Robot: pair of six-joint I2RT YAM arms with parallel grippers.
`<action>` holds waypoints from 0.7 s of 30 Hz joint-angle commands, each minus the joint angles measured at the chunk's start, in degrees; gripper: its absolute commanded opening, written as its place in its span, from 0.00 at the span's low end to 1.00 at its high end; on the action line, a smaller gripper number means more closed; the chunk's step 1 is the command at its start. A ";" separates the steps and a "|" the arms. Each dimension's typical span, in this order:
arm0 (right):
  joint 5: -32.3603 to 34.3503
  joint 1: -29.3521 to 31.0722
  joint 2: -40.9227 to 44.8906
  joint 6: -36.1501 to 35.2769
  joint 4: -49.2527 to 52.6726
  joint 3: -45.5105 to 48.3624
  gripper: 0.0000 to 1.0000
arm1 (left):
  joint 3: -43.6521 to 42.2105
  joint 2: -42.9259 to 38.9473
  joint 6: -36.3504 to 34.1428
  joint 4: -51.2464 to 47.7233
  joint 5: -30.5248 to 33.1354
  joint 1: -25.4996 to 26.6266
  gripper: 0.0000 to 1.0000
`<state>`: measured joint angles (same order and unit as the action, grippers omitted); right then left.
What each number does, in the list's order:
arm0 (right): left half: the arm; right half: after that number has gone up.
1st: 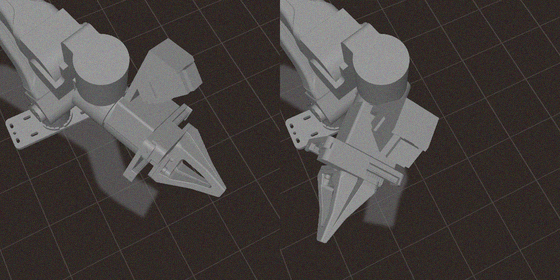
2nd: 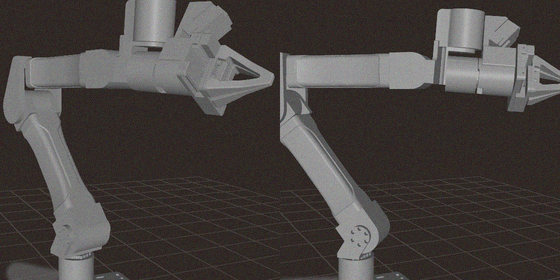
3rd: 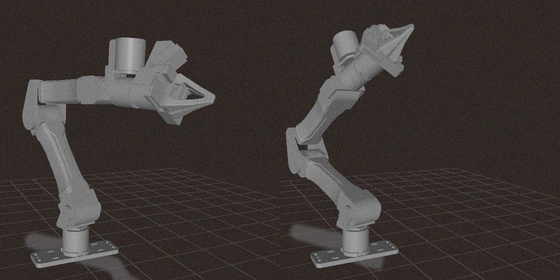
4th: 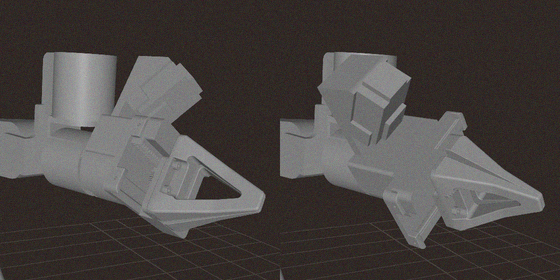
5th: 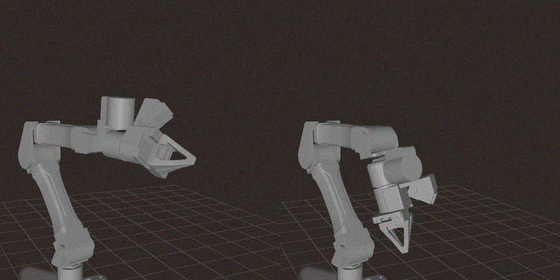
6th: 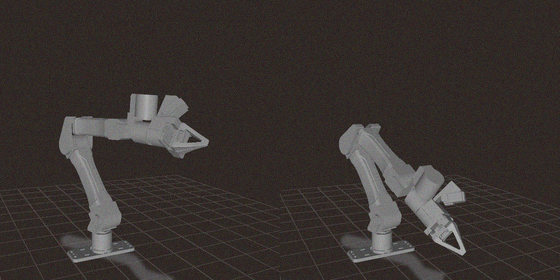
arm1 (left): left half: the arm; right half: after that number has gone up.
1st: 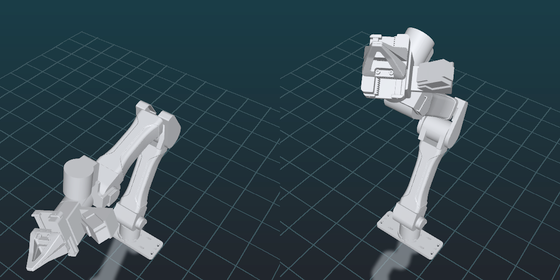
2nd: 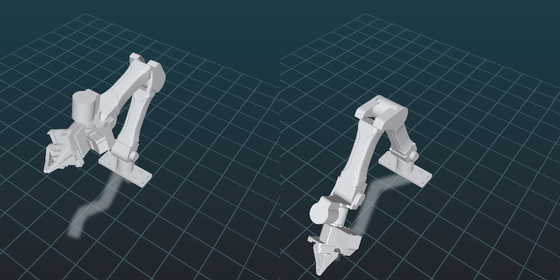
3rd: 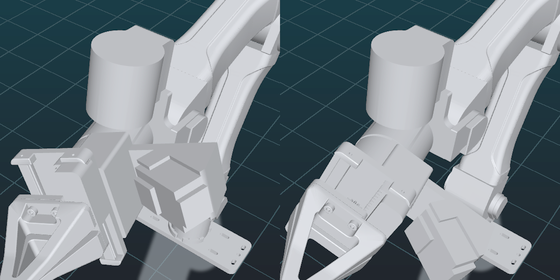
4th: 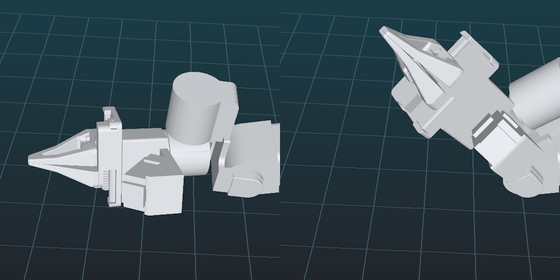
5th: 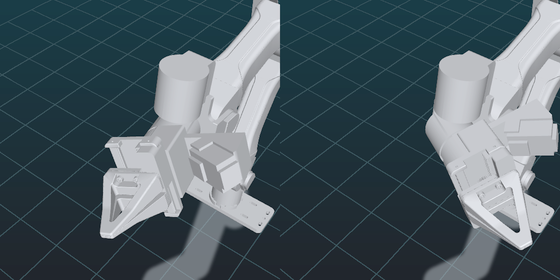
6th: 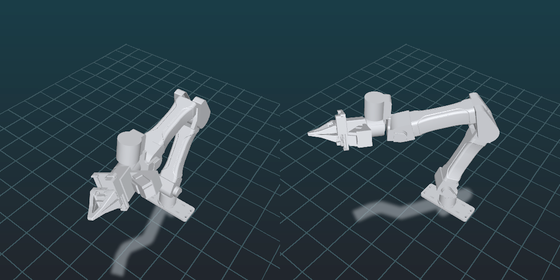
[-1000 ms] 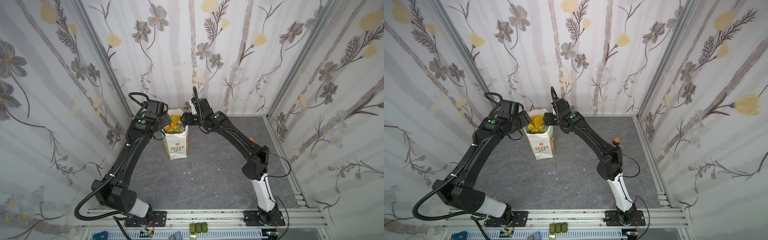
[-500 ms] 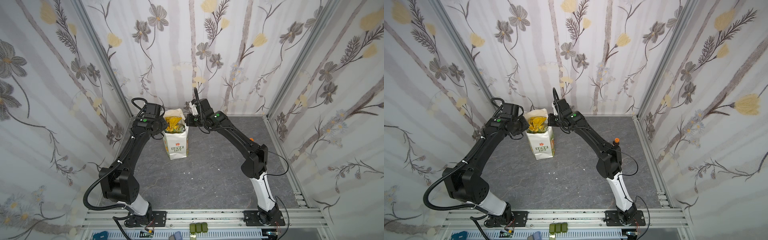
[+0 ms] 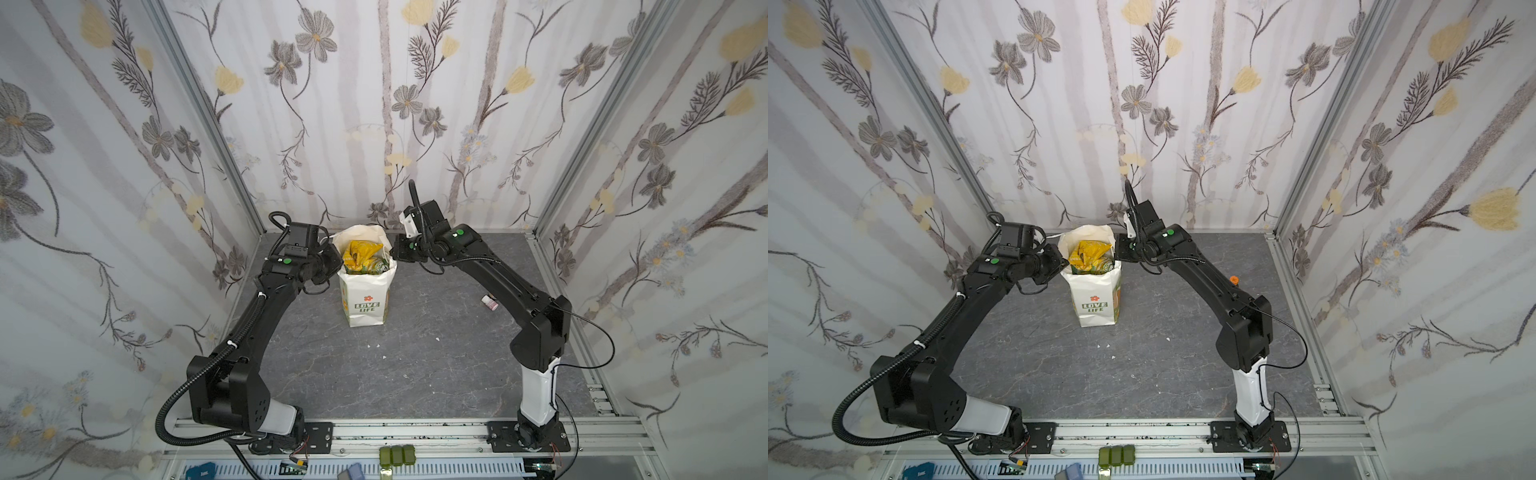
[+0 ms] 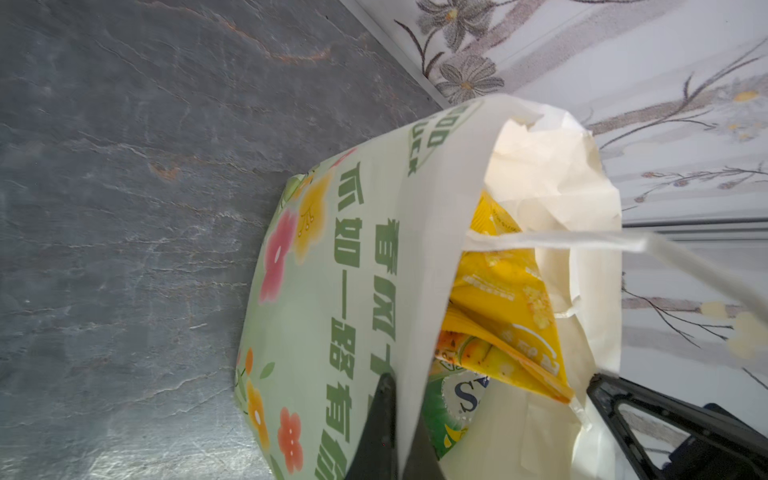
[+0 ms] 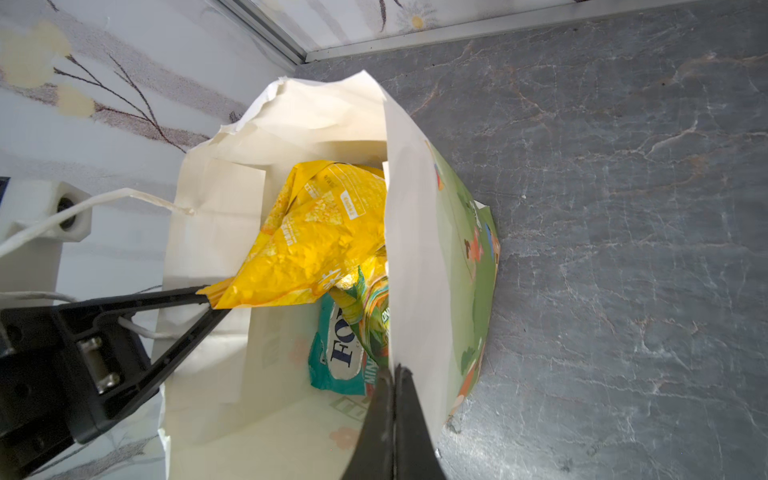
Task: Take the snacks out of the paper bag
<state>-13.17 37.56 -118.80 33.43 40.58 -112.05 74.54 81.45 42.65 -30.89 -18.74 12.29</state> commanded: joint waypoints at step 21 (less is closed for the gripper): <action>0.18 2.45 41.09 4.57 2.26 41.12 0.00 | -18.41 -20.65 10.84 1.53 -8.09 22.68 0.19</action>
<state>-13.06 39.79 -78.50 36.49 44.03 -72.20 57.32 61.67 51.29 -30.85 -26.39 33.87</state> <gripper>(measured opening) 0.049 0.187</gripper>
